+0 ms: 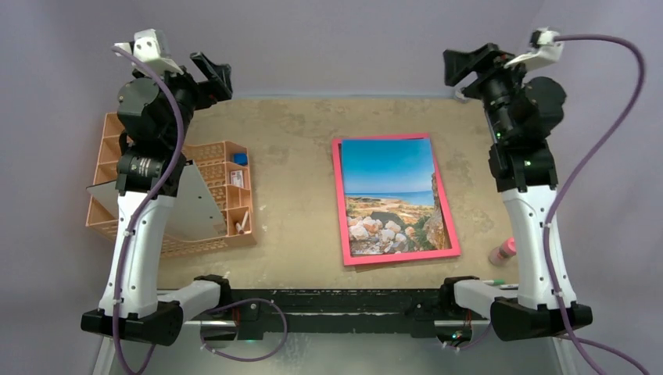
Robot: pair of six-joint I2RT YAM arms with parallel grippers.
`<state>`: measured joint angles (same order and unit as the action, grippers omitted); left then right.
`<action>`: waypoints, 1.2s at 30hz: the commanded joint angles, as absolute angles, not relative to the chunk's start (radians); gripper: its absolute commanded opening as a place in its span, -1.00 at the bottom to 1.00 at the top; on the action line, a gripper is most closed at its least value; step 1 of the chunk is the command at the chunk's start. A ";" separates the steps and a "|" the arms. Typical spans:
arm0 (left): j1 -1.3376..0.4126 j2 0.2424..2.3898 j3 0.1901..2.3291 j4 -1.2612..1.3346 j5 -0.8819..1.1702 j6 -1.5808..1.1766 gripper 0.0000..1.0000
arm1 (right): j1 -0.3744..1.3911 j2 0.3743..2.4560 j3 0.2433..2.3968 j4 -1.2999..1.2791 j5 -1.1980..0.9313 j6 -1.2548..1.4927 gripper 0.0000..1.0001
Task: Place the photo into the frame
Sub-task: Pick up the photo frame from the center of the board.
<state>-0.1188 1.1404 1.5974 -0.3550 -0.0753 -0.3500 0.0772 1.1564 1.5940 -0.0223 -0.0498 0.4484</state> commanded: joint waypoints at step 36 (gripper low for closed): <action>-0.669 1.757 1.168 -0.215 0.101 -0.631 0.61 | 0.210 1.464 1.034 -0.276 -0.031 0.592 0.35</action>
<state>-0.6277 1.6936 1.1286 -0.2619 0.0971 -0.5934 0.2119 1.4567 1.0317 -0.2741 -0.0624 0.5655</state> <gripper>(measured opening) 0.807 0.682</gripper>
